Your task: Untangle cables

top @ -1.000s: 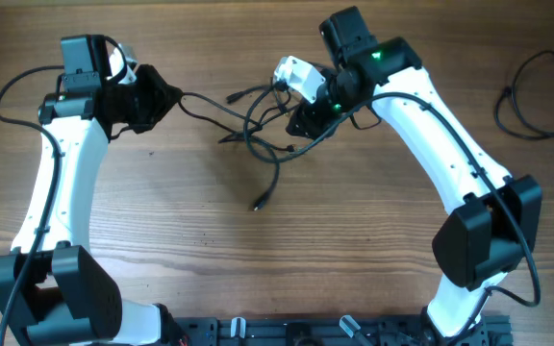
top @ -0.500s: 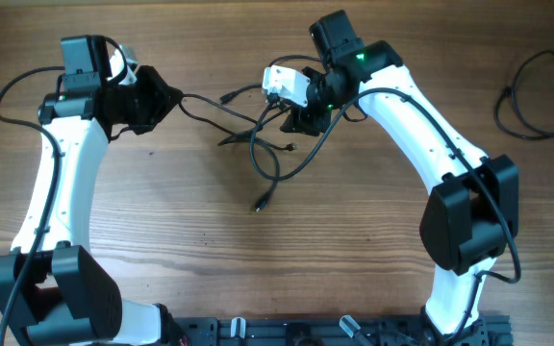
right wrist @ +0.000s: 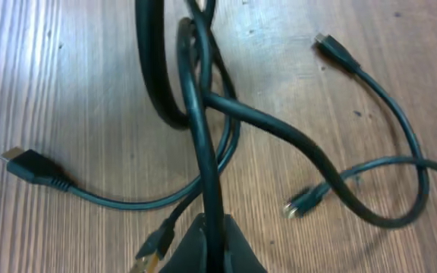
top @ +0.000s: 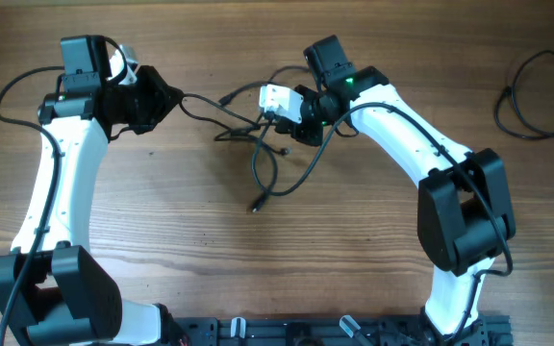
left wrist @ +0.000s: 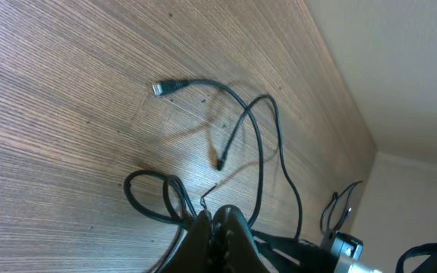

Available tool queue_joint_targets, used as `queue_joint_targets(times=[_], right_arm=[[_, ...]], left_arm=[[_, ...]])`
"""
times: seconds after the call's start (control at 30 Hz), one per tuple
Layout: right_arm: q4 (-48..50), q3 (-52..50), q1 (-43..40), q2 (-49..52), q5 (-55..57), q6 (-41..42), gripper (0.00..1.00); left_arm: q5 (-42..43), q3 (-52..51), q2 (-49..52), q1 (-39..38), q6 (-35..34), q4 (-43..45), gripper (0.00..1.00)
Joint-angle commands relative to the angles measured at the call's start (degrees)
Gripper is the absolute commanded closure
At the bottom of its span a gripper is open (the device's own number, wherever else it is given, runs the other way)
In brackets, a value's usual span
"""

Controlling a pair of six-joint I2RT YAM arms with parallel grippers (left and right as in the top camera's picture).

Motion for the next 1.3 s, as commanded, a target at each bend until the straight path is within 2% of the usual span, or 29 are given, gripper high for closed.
queue_joint_targets(times=[0.0,0.03,0.1,0.27,0.37,0.5,0.63,0.8,1.03,1.27], right_arm=[[0.28,2.14,0.15,-0.37,-1.92,18.71,0.96],[0.17,3.85,0.09,-1.27,-1.90,28.57,0.96],[0.04,6.78,-0.26,-3.56,-1.95,42.16,0.96],[0.94,10.45,-0.33,-12.33,-2.60,49.86,0.96],[3.98,11.10,-1.29,-19.26,-2.56,54.62,0.96],[8.26,11.10,-5.60,-28.44,1.33,63.08,0.96],[5.81,11.10,-12.04,-33.18,19.52,69.59,0.96],[-0.44,11.10,-19.56,-33.68,38.69,75.10,0.96],[0.31,11.08,-30.40,-30.58,50.29,75.10,0.96],[-2.49,11.04,-45.16,-23.32,49.57,80.78,0.96]], left_arm=[[-0.79,0.79,-0.87,0.26,0.96,-0.09,0.96],[-2.62,0.79,-0.74,0.24,0.94,-0.35,0.96],[-8.00,0.55,-0.42,0.22,0.94,-1.33,0.96],[-15.89,0.24,1.70,0.22,1.20,-4.55,0.96],[-16.04,0.20,3.69,0.22,5.09,-5.33,0.96],[-16.24,0.20,6.34,0.22,5.49,-5.79,0.96],[-16.24,0.20,6.97,0.22,5.51,-5.77,0.96],[-16.24,0.20,6.95,0.22,7.02,-5.79,0.96],[-16.15,0.20,6.97,0.22,7.02,-5.84,0.96],[-12.09,0.20,6.97,-0.09,10.23,-5.75,0.96]])
